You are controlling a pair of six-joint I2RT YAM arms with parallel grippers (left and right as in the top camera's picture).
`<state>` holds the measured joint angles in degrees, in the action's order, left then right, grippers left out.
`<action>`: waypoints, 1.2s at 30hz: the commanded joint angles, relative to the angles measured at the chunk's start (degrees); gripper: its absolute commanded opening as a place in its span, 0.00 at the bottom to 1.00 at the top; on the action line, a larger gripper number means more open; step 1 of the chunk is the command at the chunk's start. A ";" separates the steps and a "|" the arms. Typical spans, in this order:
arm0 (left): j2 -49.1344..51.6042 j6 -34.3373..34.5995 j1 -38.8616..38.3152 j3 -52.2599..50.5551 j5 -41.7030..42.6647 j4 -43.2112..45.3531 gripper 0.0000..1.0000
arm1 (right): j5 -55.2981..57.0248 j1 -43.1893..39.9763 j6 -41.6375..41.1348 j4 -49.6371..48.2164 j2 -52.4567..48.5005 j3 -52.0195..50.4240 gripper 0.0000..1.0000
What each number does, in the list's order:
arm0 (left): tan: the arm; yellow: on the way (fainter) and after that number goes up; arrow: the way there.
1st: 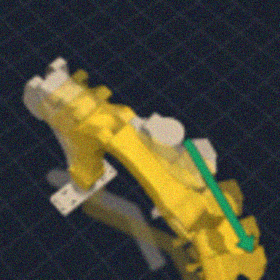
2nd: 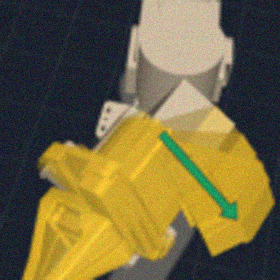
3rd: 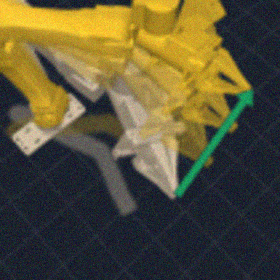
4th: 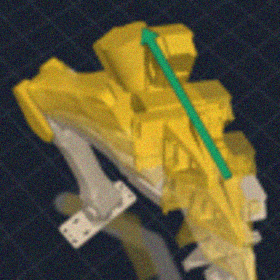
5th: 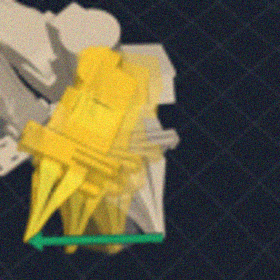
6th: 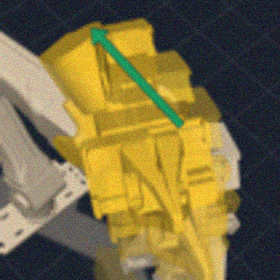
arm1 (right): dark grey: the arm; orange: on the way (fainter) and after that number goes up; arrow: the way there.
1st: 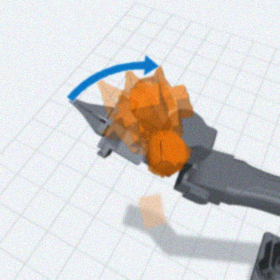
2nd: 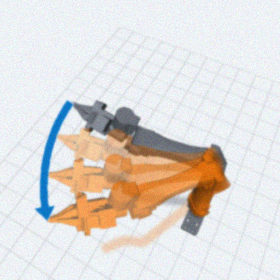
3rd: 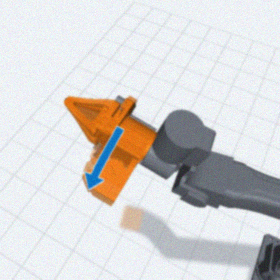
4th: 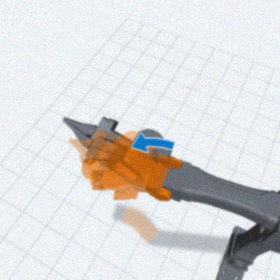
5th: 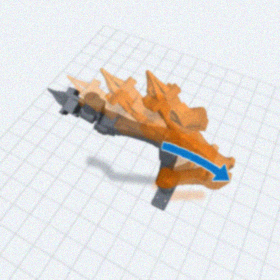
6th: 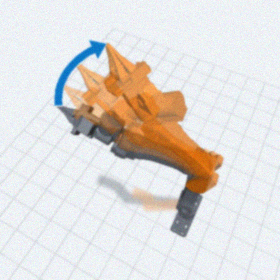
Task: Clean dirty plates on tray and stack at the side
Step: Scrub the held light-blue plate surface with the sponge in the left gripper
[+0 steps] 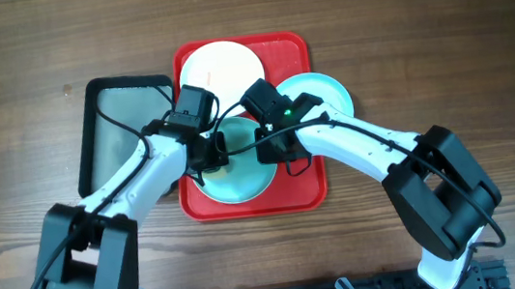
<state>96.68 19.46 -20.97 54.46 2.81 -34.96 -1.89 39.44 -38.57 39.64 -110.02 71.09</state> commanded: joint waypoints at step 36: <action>7.69 -1.68 -0.20 -2.56 6.38 0.96 0.04 | -7.65 -0.09 1.33 -1.64 -0.24 1.18 0.04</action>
<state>100.57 18.74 -20.62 55.70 5.06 -33.52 -3.20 39.00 -38.30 39.79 -110.02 71.09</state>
